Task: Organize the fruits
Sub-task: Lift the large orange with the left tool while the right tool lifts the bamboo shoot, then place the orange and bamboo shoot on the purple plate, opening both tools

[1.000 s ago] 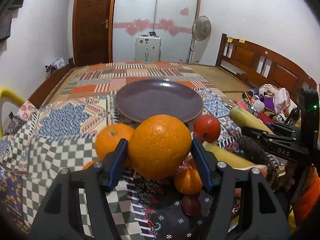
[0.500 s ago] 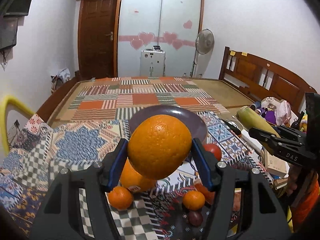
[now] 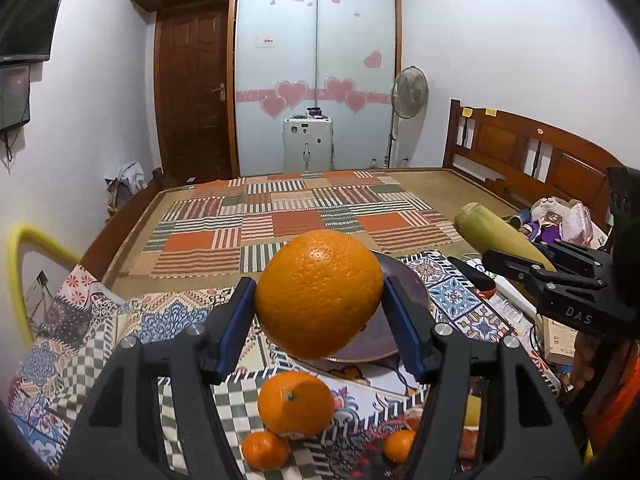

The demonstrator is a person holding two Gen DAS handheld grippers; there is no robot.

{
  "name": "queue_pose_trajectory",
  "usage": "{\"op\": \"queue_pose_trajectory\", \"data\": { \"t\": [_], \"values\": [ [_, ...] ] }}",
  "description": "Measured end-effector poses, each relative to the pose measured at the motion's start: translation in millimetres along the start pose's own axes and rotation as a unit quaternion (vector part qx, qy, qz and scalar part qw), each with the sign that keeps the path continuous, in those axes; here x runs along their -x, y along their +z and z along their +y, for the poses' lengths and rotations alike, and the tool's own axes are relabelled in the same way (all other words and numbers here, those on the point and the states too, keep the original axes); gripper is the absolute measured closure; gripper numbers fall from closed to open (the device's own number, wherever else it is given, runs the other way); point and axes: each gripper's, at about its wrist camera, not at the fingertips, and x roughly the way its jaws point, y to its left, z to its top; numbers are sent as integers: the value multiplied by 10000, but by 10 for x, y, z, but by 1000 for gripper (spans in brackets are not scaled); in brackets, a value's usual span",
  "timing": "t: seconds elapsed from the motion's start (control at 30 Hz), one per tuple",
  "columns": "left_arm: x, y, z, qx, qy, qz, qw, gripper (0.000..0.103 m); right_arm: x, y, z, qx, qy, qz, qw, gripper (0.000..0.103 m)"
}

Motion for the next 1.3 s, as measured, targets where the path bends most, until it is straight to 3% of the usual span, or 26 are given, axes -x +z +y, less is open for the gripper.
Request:
{"op": "queue_pose_trajectory", "data": {
  "t": [0.17,0.3,0.6,1.3],
  "values": [
    [-179,49,11,-39,-8,131,9999,39,-139,80,39,116,13,13,9999,67],
    [-364,74,107,204,-260,394,9987,39,-217,133,47,101,35,-35,9999,67],
    [-731,99,221,328,-57,660,9973,39,-441,166,44,148,-39,70,9999,67],
    [-1331,246,110,-73,-11,1624,9867,39,-1142,74,-45,287,-26,1311,9910,67]
  ]
}}
